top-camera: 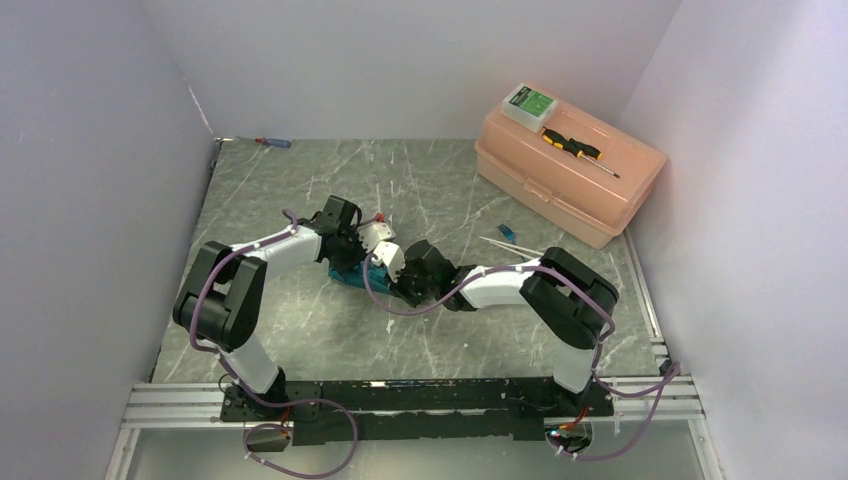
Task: Fold the napkin into a case and place the utensils inside
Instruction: Fold the smaller rectangle-folded napkin at the center of the board.
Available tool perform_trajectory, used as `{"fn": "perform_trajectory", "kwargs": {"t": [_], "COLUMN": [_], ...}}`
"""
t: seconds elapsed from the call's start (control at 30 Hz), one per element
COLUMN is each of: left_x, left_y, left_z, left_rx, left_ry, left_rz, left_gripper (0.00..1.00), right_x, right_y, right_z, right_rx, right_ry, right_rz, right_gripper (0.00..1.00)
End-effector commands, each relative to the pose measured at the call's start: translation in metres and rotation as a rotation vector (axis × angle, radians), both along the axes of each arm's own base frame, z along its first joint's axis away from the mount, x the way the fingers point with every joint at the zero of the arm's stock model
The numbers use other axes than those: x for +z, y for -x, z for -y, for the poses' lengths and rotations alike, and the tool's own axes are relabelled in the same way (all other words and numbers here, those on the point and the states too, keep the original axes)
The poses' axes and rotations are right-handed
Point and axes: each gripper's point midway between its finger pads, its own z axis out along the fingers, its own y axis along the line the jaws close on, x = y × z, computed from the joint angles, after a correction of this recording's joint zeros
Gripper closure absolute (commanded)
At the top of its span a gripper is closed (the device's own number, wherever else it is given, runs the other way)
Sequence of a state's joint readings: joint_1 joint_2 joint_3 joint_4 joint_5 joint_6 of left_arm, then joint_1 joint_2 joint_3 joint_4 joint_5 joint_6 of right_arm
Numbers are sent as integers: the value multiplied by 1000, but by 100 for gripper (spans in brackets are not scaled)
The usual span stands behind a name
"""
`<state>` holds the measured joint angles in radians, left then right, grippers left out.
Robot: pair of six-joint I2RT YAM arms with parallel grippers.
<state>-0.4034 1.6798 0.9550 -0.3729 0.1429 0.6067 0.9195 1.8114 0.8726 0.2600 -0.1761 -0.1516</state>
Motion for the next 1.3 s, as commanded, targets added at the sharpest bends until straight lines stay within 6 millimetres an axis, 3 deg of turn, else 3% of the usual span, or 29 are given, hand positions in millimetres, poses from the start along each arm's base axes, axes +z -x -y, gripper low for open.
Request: {"fn": "perform_trajectory", "kwargs": {"t": [0.0, 0.27, 0.5, 0.73, 0.97, 1.27], "left_x": [-34, -27, -28, -21, -5, 4], "left_y": [40, 36, 37, 31, 21, 12], "left_z": [-13, -10, -11, -10, -5, -8], "left_rx": [16, 23, 21, 38, 81, 114], "left_ry": [-42, -30, -36, -19, 31, 46], "left_rz": [-185, -176, -173, -164, -169, -155], "left_gripper": [97, 97, 97, 97, 97, 97], "right_x": [35, 60, 58, 37, 9, -3], "right_y": [-13, -17, -23, -27, -39, -39], "right_z": [-11, -15, -15, -10, 7, 8], "right_rx": [2, 64, 119, 127, 40, 68], "right_ry": [-65, -93, -66, -44, -123, -202], "right_rz": [61, 33, -57, -175, -377, -603], "right_gripper": [100, 100, 100, 100, 100, 100]}}
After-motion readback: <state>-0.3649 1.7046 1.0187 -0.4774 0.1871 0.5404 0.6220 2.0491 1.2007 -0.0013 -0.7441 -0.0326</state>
